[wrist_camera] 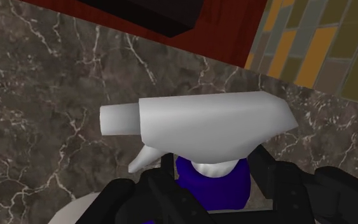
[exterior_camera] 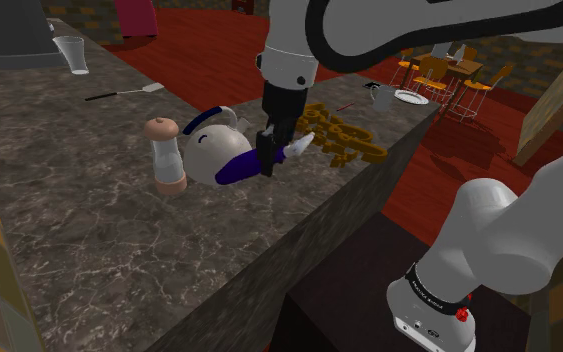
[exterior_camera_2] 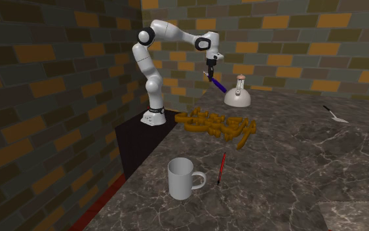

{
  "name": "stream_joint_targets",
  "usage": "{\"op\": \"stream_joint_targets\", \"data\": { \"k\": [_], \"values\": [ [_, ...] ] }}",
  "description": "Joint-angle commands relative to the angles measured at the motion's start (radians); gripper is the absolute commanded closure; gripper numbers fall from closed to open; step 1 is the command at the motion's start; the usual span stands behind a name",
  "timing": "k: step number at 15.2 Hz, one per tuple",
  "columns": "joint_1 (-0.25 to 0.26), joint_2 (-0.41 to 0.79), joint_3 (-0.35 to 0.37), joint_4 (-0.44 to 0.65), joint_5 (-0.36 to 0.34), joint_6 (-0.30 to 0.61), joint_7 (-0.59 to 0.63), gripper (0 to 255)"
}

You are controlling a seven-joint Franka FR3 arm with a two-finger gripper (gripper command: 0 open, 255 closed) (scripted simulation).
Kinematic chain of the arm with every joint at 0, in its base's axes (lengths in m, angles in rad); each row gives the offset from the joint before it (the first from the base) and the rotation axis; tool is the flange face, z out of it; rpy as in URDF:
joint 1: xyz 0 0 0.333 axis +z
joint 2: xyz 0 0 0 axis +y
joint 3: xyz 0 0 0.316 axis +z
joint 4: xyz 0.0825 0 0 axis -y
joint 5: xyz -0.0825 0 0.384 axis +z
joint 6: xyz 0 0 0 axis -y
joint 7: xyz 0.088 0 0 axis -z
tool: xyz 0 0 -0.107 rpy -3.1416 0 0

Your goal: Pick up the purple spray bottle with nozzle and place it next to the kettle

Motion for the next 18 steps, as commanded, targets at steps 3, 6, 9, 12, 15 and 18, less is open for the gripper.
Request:
{"op": "stream_joint_targets", "data": {
  "k": [3, 6, 9, 12, 15, 18],
  "values": [
    [0.002, 0.006, 0.004, -0.047, 0.003, 0.054, -0.002, 255],
    [0.002, 0.015, 0.006, -0.08, 0.005, 0.096, -0.005, 255],
    [0.003, 0.026, 0.008, -0.111, 0.007, 0.138, -0.008, 255],
    [0.004, 0.039, 0.01, -0.14, 0.009, 0.18, -0.011, 255],
    [0.004, 0.055, 0.012, -0.168, 0.011, 0.224, -0.014, 255],
    [0.005, 0.073, 0.015, -0.194, 0.013, 0.267, -0.017, 255]
  ]
}}
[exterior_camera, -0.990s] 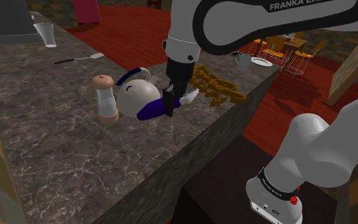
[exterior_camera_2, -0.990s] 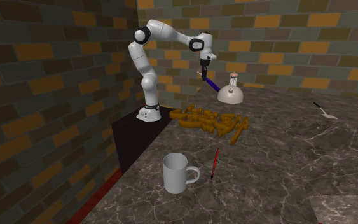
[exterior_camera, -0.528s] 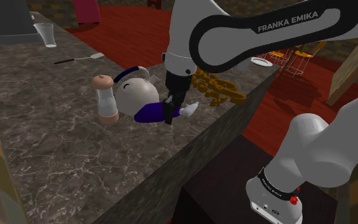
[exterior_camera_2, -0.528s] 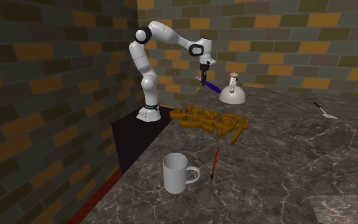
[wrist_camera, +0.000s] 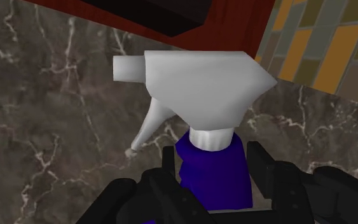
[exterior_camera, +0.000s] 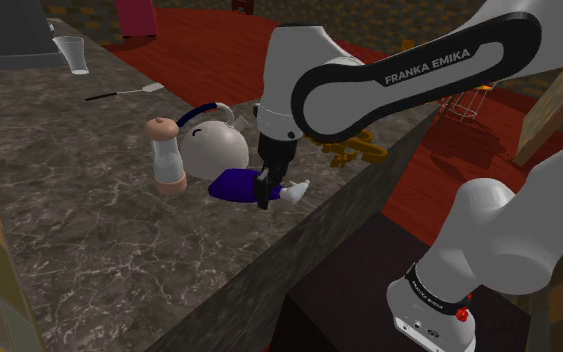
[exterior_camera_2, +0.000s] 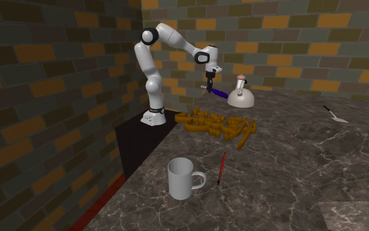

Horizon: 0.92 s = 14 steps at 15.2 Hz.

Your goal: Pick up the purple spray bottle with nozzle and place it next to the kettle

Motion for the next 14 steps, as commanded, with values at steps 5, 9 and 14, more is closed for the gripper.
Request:
{"op": "stream_joint_targets", "data": {
  "k": [5, 9, 14],
  "values": [
    [0.001, 0.042, 0.004, -0.05, 0.004, 0.093, -0.007, 255],
    [0.001, 0.054, 0.005, -0.06, 0.005, 0.114, -0.008, 255],
    [0.001, 0.054, 0.005, -0.06, 0.005, 0.114, -0.008, 255]
  ]
}}
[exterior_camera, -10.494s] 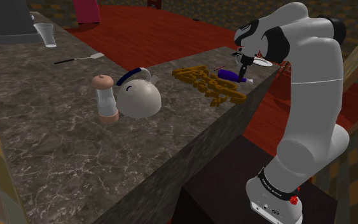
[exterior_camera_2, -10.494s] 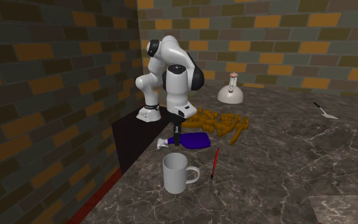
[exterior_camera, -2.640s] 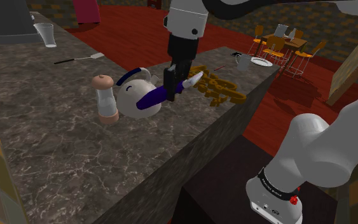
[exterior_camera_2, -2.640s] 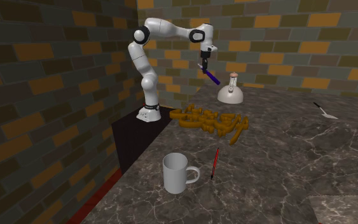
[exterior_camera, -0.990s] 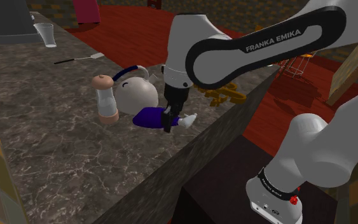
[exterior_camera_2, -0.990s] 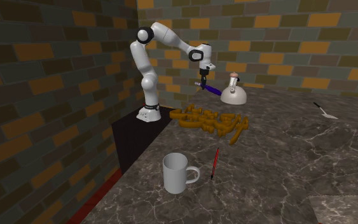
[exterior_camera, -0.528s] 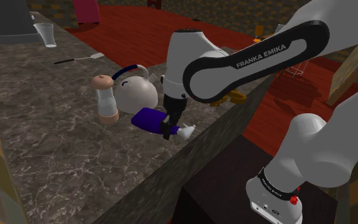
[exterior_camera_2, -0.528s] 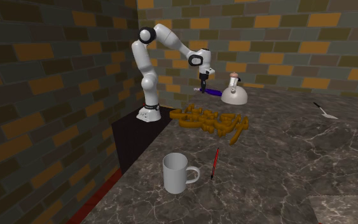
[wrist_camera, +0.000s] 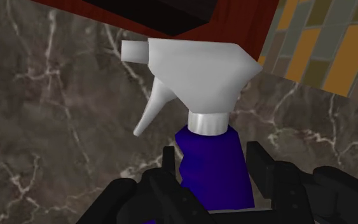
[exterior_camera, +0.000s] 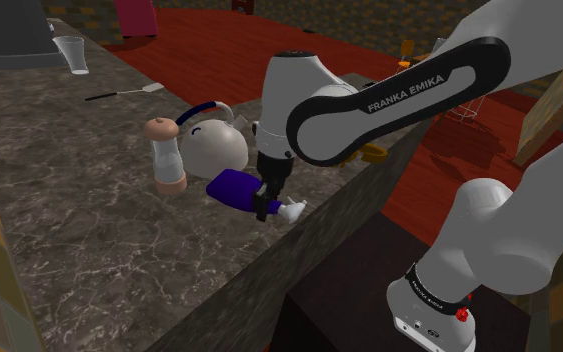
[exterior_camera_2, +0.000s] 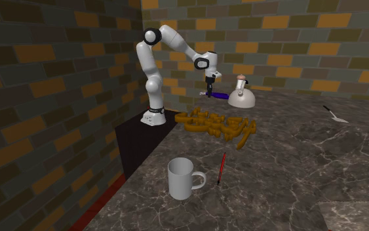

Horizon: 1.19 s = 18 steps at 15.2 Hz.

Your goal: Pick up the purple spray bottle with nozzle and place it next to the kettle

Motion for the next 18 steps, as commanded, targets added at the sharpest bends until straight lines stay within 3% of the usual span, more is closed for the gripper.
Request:
{"op": "stream_joint_targets", "data": {
  "k": [1, 6, 10, 18],
  "values": [
    [0.0, 0.0, 0.0, 0.0, 0.0, 0.001, 0.0, 0],
    [0.0, 0.0, 0.0, 0.0, 0.0, 0.001, 0.0, 0],
    [-0.006, -0.066, -0.012, 0.073, -0.008, -0.139, 0.001, 0],
    [-0.006, -0.066, -0.012, 0.073, -0.008, -0.139, 0.001, 0]
  ]
}}
